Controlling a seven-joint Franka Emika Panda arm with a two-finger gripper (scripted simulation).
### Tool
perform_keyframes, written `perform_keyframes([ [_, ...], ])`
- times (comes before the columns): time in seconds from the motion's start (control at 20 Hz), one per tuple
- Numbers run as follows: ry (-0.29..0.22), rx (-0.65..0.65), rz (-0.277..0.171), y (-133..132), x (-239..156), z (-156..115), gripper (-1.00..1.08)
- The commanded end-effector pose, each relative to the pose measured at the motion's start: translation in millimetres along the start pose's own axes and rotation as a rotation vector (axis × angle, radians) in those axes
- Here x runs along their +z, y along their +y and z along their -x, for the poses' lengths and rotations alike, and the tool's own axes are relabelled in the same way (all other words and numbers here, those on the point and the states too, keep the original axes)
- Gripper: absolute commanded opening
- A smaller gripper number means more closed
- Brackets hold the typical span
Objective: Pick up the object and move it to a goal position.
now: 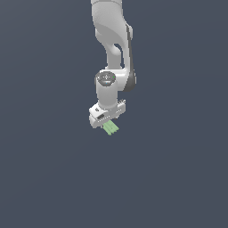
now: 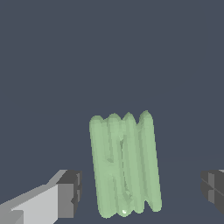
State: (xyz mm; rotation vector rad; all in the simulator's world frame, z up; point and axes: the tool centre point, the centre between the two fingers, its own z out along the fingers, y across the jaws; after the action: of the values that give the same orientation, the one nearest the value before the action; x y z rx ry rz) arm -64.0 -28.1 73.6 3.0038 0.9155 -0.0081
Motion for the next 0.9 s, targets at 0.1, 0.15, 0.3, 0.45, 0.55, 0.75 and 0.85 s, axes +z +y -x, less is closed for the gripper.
perform_keyframes([
  [0.1,0.003,-0.065,0.001,-3,8,8,1.0],
  [0.15,0.004,-0.075,0.001,-3,9,10,1.0],
  [0.3,0.005,-0.096,0.001,-4,12,13,1.0],
  [0.45,0.005,-0.106,0.001,-5,13,14,1.0],
  [0.55,0.005,-0.103,0.0,-5,13,14,1.0],
  [0.75,0.005,-0.103,0.0,-5,18,14,1.0],
  [0.85,0.005,-0.104,0.0,-5,24,14,1.0],
])
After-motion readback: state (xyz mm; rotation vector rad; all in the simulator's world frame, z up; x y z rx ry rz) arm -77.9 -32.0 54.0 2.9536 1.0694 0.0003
